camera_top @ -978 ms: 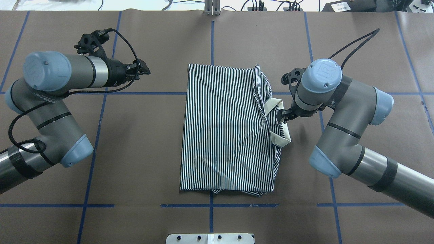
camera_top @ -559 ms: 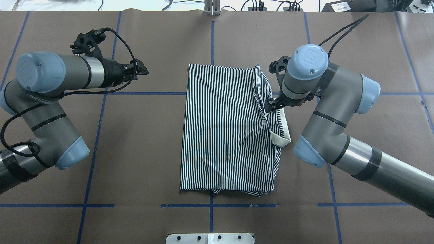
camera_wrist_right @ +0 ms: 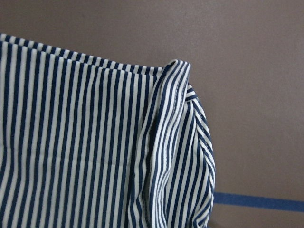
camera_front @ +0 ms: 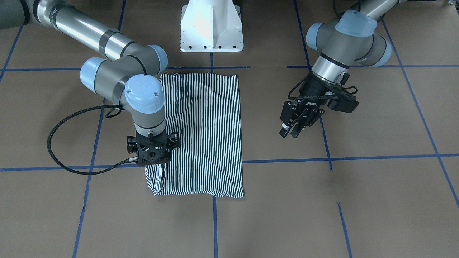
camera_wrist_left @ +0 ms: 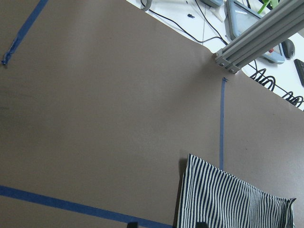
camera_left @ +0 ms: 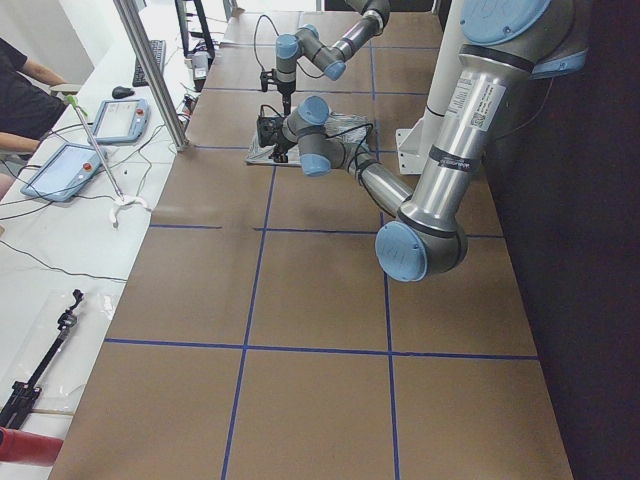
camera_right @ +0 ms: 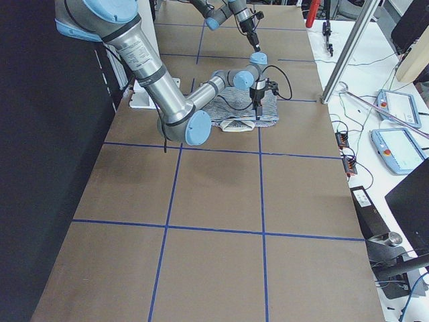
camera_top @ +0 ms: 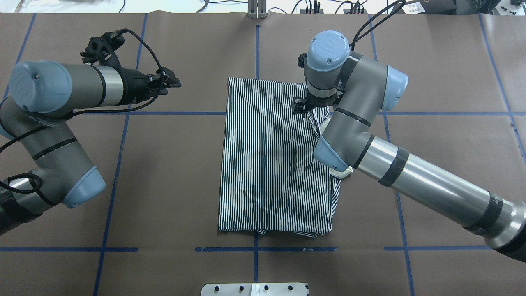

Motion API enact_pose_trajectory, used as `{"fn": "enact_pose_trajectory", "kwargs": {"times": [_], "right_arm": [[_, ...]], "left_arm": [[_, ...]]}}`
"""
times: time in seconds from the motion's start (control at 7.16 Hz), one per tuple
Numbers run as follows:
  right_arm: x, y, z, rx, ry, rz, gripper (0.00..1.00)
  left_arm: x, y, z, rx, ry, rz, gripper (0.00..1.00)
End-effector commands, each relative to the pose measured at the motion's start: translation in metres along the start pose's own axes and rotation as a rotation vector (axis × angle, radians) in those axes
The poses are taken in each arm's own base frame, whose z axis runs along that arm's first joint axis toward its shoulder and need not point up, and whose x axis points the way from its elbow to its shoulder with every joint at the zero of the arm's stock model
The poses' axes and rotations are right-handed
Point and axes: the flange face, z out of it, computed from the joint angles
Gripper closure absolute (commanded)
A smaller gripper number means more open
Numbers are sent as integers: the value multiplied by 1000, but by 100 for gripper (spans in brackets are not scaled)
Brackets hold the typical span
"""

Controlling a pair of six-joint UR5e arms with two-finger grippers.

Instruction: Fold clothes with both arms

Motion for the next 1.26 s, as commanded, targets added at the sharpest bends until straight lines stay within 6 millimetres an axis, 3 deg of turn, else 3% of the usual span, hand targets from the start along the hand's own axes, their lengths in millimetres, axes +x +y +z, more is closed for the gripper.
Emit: {"fn": "enact_pose_trajectory", "kwargs": {"times": [0.0, 1.12], "right_arm": [[2, -11, 13, 11, -8, 9, 0], [20, -11, 31, -15, 17, -12, 0]], "left_arm": [[6, 1, -7, 2, 17, 2, 49], [5, 5, -34, 2, 44, 7, 50]]}}
